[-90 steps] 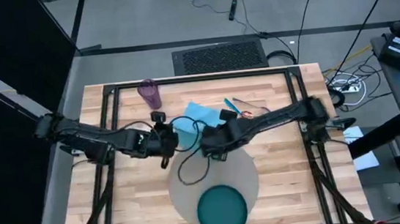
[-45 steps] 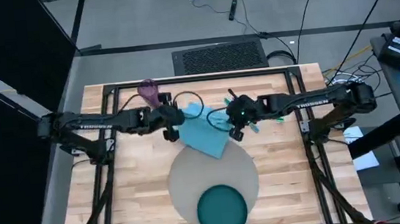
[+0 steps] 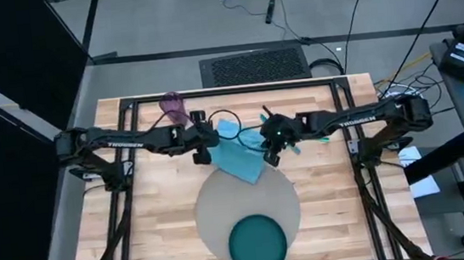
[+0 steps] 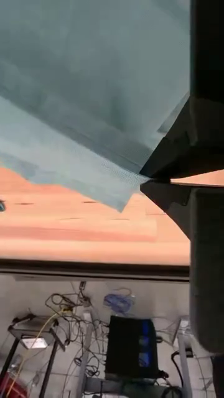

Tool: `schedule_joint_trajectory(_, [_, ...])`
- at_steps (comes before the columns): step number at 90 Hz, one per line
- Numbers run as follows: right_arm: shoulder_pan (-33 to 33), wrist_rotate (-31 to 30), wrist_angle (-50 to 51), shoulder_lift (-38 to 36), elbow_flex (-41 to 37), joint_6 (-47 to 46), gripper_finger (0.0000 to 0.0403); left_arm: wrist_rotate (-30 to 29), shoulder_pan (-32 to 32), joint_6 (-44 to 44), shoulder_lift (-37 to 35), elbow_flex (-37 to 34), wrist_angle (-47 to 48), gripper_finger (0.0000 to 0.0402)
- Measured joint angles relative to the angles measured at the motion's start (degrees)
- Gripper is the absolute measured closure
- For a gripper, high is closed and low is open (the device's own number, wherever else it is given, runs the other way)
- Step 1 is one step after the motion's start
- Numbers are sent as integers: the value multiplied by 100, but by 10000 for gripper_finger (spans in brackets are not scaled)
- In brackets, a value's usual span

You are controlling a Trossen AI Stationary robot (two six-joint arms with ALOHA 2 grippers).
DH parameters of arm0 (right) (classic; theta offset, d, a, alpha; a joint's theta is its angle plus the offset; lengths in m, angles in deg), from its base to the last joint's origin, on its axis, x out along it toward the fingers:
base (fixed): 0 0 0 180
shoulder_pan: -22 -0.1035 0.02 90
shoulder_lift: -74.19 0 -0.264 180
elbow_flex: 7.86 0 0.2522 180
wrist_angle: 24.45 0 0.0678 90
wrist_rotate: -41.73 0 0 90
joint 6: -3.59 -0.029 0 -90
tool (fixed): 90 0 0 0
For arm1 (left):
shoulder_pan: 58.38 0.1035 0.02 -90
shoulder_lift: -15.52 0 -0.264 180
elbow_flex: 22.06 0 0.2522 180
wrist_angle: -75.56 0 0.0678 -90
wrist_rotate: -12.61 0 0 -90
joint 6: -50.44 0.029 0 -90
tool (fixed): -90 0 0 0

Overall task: Set table place
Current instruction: Fold the blue table napkin

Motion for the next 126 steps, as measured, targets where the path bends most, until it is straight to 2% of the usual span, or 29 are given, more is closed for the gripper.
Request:
schedule_joint_trajectory(19, [-123,-9,-308,2,0,-19,403,-420,-106,-11,-266,4,326,402])
schedule_joint_trajectory(42, [-38,-34,-317,2,0,57,403,-506,-315,-253,-464,120,538,402])
schedule_joint_trajectory(75, [148,-295,154,4,7,49,403,-116,-133,-262,-266,129,574,402])
schedule_joint_trajectory(95, [132,-161,208,4,9,-20,402,43,-68,-263,-182,129,517,402])
schedule_joint_trajectory(107, [140,-165,202,7,9,-19,386,43,-70,-268,-180,129,526,402])
schedule_joint_trajectory(126, [138,-197,196,7,7,-20,336,34,-68,-263,-180,129,547,400])
